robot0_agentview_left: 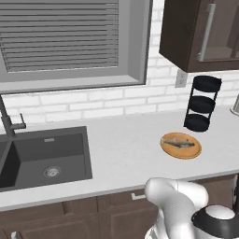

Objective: Pick up the knife from the drawer and place it on the cutting board. Then place the meat from the plate to the cutting board.

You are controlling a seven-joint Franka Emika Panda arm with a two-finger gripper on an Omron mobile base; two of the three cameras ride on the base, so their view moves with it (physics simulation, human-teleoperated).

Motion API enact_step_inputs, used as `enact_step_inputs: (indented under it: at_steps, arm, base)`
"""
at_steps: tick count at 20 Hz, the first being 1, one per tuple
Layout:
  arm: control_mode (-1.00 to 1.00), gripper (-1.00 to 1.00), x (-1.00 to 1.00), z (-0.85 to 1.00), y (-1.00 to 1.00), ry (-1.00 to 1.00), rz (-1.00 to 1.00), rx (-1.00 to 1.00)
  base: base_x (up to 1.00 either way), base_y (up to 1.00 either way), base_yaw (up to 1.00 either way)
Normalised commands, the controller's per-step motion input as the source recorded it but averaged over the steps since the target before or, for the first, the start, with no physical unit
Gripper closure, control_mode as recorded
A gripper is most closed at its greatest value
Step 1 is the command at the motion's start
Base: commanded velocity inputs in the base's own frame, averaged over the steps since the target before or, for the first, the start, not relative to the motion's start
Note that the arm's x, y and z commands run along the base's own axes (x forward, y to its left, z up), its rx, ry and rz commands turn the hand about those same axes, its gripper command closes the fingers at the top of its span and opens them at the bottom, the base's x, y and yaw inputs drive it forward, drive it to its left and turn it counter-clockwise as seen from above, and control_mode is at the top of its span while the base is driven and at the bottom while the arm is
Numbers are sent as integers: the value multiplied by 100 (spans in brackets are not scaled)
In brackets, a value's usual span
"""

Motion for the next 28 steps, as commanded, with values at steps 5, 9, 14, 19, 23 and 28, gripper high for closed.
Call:
enact_step_inputs:
  at_steps: [5,9,14,19,23,28]
  arm:
    - [-100,-100,20,-11,-37,28,-1,-1]
    - [-100,-100,14,-23,-59,21,0,8]
    - [-100,-100,10,-31,-44,10,0,13]
    - [-100,-100,0,-13,-19,0,1,12]
    - [-100,-100,2,-24,-14,0,0,10]
    - [-100,-100,0,-36,3,0,0,6]
  base:
    - [0,0,0]
    - [0,0,0]
    - [0,0,0]
    - [0,0,0]
    - [0,0,0]
    - [0,0,0]
